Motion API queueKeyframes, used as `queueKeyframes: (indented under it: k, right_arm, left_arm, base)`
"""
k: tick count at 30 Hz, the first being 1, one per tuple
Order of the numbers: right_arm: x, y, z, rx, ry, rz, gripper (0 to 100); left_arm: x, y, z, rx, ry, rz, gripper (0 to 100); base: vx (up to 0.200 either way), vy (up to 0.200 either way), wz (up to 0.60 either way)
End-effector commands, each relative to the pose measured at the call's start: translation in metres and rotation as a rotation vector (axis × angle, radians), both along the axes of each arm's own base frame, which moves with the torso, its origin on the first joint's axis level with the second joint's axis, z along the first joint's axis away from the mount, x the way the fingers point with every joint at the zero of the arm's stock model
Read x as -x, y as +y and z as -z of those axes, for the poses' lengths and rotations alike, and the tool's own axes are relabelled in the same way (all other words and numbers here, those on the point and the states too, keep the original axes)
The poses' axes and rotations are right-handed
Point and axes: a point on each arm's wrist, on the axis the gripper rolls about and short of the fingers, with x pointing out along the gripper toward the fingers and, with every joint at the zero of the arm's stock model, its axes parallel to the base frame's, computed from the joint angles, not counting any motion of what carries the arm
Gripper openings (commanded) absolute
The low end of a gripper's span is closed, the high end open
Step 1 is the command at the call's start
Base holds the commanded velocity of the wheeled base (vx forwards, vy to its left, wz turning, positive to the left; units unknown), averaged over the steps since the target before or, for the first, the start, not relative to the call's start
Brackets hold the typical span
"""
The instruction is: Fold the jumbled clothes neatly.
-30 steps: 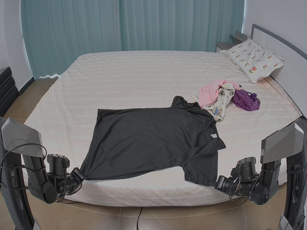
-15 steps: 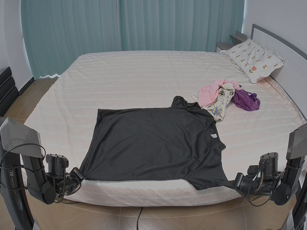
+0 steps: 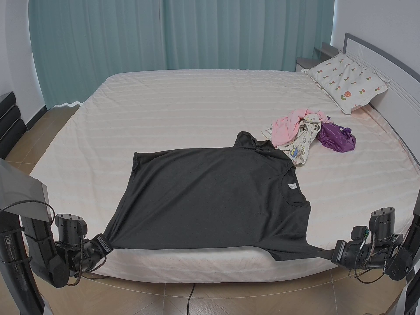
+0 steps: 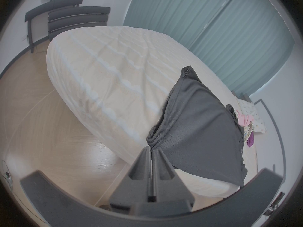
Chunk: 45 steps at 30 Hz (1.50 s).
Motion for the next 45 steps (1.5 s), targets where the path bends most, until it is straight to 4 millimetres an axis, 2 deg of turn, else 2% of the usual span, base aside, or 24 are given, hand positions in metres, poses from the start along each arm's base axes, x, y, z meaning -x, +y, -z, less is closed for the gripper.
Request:
queueKeyframes:
  k: [1, 6, 9, 14, 21, 27, 34, 35, 39, 45]
  right_arm:
    - [0.008, -0.008, -0.008, 0.032, -0.028, -0.001, 0]
    - [0.008, -0.013, -0.006, 0.054, -0.024, 0.007, 0]
    - [0.01, -0.016, -0.002, 0.083, 0.005, -0.001, 0]
    - [0.013, -0.019, 0.0, 0.121, 0.018, -0.023, 0]
    - [0.017, -0.02, 0.001, 0.148, 0.043, -0.047, 0]
    - [0.021, -0.021, -0.003, 0.169, 0.03, -0.071, 0]
    - [0.009, -0.019, -0.022, 0.156, -0.093, -0.056, 0]
    - [0.004, -0.018, -0.028, 0.154, -0.132, -0.059, 0]
    - [-0.008, -0.014, -0.038, 0.147, -0.199, -0.068, 0]
    - [-0.02, -0.01, -0.048, 0.139, -0.265, -0.076, 0]
  left_arm:
    - [0.009, 0.0, 0.001, -0.033, 0.027, 0.028, 0]
    - [0.017, -0.004, 0.003, -0.056, 0.061, 0.066, 0]
    - [0.03, -0.005, 0.004, -0.115, 0.104, 0.13, 0]
    - [0.031, -0.005, 0.003, -0.135, 0.109, 0.133, 0]
    - [0.048, -0.013, 0.01, -0.175, 0.27, 0.221, 0]
    - [0.055, -0.017, 0.01, -0.185, 0.318, 0.247, 0]
    - [0.047, -0.016, -0.005, -0.173, 0.212, 0.225, 0]
    - [0.041, -0.015, -0.017, -0.164, 0.136, 0.203, 0]
    - [0.024, -0.016, -0.04, -0.125, -0.014, 0.165, 0]
    - [0.006, -0.016, -0.055, -0.094, -0.112, 0.124, 0]
  base:
    - [0.0, 0.0, 0.0]
    - [0.0, 0.0, 0.0]
    - [0.0, 0.0, 0.0]
    - [0.0, 0.0, 0.0]
    - [0.0, 0.0, 0.0]
    - [0.0, 0.0, 0.0]
    - [0.0, 0.0, 0.0]
    - [0.0, 0.0, 0.0]
    - [0.0, 0.0, 0.0]
    - [0.0, 0.0, 0.0]
